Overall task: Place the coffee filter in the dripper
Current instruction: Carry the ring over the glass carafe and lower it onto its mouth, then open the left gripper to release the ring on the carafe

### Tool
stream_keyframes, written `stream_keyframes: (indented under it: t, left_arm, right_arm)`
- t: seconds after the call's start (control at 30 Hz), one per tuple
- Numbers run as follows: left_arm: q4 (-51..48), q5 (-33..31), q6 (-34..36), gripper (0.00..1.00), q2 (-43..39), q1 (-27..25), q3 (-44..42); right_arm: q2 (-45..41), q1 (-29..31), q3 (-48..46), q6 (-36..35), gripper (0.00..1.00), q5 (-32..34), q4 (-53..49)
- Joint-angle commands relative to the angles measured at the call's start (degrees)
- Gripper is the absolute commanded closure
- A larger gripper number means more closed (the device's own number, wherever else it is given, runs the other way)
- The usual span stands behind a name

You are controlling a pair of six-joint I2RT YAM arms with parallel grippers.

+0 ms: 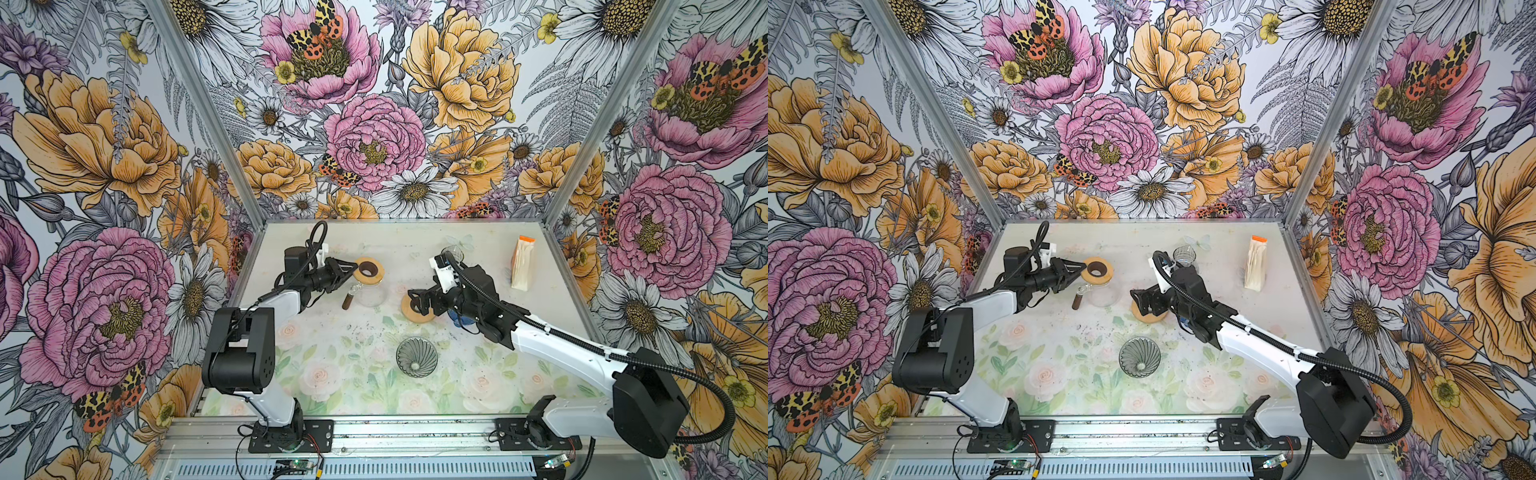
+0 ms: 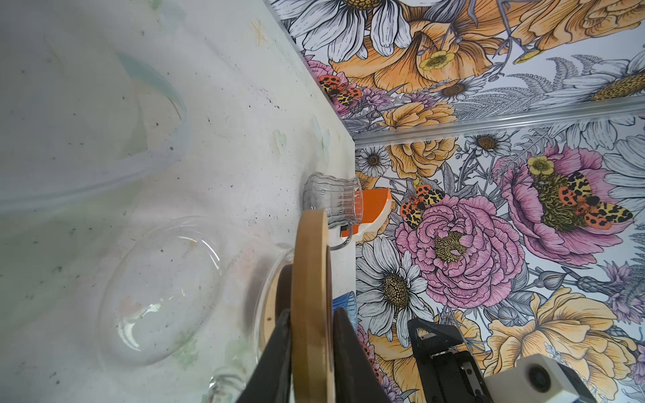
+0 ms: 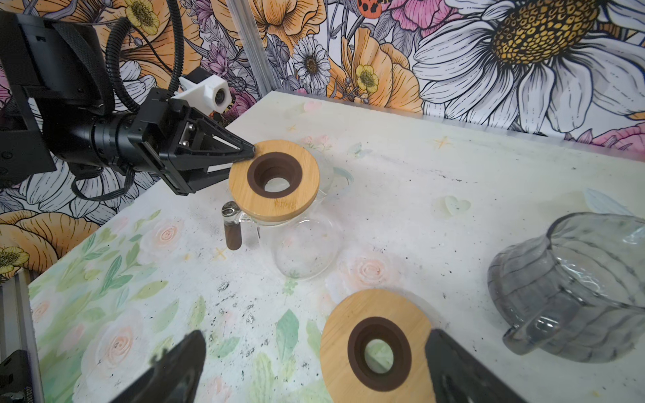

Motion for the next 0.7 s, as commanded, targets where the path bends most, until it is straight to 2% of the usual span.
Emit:
stream_keyframes:
  t: [0.0, 0.1, 0.3, 0.53, 0.67]
  left_arm:
    - [1.95, 0.96, 0.27, 0.77, 0.73, 0.57, -0.69]
    - [1.91, 0.98, 0.27, 0.75, 0.9, 0.6, -0.69]
    - [2.0, 0.95, 0.33, 0.63, 0.05, 1.28, -1.4]
    - [1.72, 1.49, 0.49, 0.55, -0.37, 1.83, -1.92]
    - [1.53, 1.43, 0.62, 0.45, -0.5, 2.05, -1.71]
  right_arm:
    - [0.37, 0.43, 2.13, -0.44, 0.0, 0.1, 1.46]
    - [0.25, 0.5, 2.16, -0.53, 0.01, 0.19, 1.34]
    - [0.33, 0.52, 2.08, -0.62, 0.01, 0.21, 1.6]
    - [0.91, 0.6, 2.45, -1.23, 0.0, -0.08, 1.7]
    - [0.81, 0.65, 2.63, -1.54, 0.01, 0.05, 1.39]
